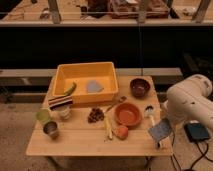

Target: Place sponge in purple bowl

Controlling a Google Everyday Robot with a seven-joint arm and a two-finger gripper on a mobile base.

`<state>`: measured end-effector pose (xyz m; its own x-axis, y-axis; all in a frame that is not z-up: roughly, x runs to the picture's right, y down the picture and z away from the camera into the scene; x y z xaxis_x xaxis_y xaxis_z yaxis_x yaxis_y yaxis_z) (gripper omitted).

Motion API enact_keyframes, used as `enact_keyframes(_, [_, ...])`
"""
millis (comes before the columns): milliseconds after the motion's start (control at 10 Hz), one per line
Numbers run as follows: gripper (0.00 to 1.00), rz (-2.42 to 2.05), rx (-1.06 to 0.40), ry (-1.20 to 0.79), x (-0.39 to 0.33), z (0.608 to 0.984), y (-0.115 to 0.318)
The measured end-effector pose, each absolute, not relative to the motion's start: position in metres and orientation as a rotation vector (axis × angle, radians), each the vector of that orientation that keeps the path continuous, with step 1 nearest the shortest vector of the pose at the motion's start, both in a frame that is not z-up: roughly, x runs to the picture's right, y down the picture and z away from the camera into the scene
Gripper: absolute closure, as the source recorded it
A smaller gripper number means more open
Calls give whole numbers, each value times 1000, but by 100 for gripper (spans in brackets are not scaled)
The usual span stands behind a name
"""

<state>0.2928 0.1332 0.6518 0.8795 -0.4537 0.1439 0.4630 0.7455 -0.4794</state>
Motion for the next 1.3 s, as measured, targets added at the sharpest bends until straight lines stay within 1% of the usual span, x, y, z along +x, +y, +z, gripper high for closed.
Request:
enact_keyframes(300, [100, -431, -497, -10, 302, 673, 94])
enact_keyframes(600, [100, -352, -461, -35, 307, 713, 26])
enact_keyframes(800, [100, -247, -416, -38, 310, 731, -5])
enact_keyframes(1100, [100, -112, -336, -26, 311, 753, -28])
enact_keyframes(1300, [100, -45, -315, 11, 310, 779, -45])
